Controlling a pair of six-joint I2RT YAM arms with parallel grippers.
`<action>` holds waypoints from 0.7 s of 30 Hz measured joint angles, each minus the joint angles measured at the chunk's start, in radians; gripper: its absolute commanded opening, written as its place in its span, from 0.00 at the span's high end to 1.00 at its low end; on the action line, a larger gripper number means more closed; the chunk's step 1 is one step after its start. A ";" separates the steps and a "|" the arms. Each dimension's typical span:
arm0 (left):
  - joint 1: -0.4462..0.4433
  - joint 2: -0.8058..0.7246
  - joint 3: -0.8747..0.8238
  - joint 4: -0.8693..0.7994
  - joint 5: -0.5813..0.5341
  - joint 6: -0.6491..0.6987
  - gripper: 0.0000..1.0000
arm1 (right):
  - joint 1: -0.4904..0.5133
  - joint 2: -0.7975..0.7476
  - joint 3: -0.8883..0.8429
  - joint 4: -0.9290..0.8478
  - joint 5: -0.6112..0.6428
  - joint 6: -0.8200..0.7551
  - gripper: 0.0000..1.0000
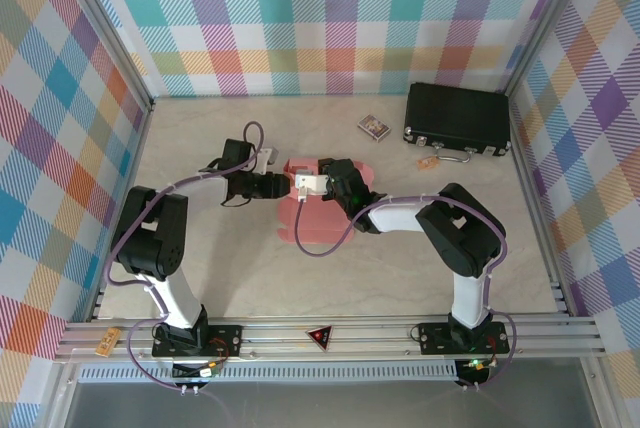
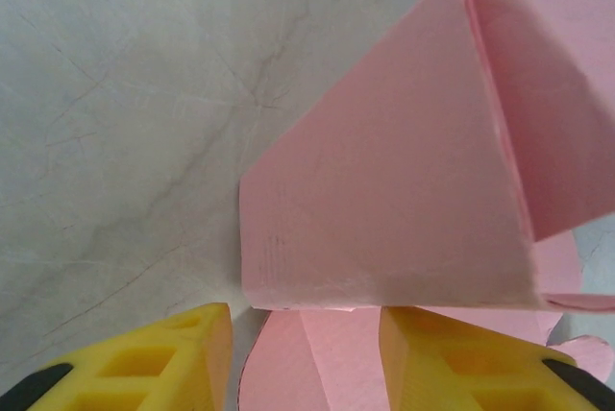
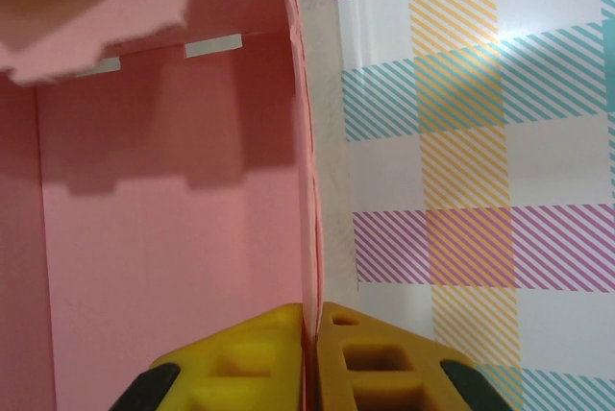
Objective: Fold the paper box
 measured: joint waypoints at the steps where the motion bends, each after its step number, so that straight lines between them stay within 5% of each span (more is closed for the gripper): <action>1: 0.000 0.000 0.000 0.011 0.003 -0.008 0.56 | 0.000 0.000 0.002 -0.003 0.000 0.001 0.88; 21: -0.042 0.052 -0.017 0.175 -0.010 -0.056 0.59 | 0.000 0.000 0.011 -0.033 -0.009 0.027 0.88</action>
